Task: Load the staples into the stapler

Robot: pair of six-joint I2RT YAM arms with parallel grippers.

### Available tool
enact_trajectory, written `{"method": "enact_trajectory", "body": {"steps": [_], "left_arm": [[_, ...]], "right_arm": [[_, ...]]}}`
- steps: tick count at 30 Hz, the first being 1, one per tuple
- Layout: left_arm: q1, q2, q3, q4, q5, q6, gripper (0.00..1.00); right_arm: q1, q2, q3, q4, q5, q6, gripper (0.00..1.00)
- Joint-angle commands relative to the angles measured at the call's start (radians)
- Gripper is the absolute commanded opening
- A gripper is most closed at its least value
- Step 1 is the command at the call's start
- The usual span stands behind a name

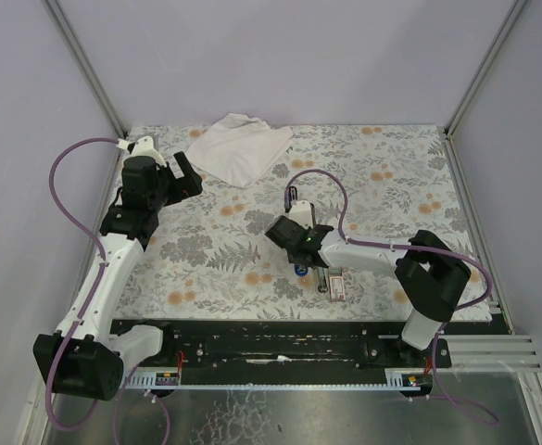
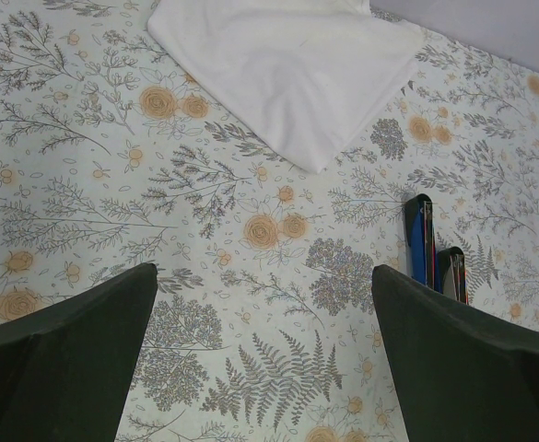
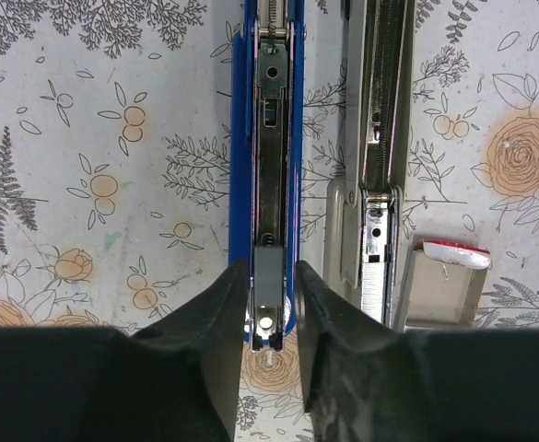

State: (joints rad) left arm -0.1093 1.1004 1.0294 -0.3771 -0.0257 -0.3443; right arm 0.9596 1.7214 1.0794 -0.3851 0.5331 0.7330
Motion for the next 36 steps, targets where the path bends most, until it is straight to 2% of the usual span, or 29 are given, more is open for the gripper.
{"method": "enact_trajectory", "body": {"steps": [1,5,11,16,20,25,31,36], "left_arm": [[0.008,0.000,-0.007,0.055,0.002,0.011,1.00],[0.007,0.000,-0.009,0.055,-0.003,0.014,1.00],[0.008,-0.005,-0.019,0.055,-0.017,0.019,1.00],[0.007,-0.002,-0.022,0.055,-0.019,0.019,1.00],[0.008,0.003,-0.024,0.055,-0.015,0.019,1.00],[0.008,0.012,-0.025,0.055,-0.016,0.019,1.00],[0.008,0.016,-0.026,0.054,-0.016,0.019,1.00],[0.008,0.022,-0.025,0.053,-0.014,0.019,1.00]], "right_arm": [[-0.010,-0.015,0.011,-0.027,0.030,0.019,0.38],[-0.011,-0.077,0.017,-0.037,0.031,-0.007,0.47],[-0.052,-0.250,-0.039,-0.062,-0.011,-0.062,0.50],[-0.165,-0.328,-0.137,-0.096,-0.135,-0.191,0.52],[-0.238,-0.334,-0.202,-0.090,-0.232,-0.298,0.49],[-0.255,-0.318,-0.238,-0.080,-0.319,-0.439,0.48],[-0.260,-0.264,-0.223,-0.074,-0.315,-0.482,0.45],[-0.260,-0.247,-0.220,-0.066,-0.374,-0.501,0.44]]}}
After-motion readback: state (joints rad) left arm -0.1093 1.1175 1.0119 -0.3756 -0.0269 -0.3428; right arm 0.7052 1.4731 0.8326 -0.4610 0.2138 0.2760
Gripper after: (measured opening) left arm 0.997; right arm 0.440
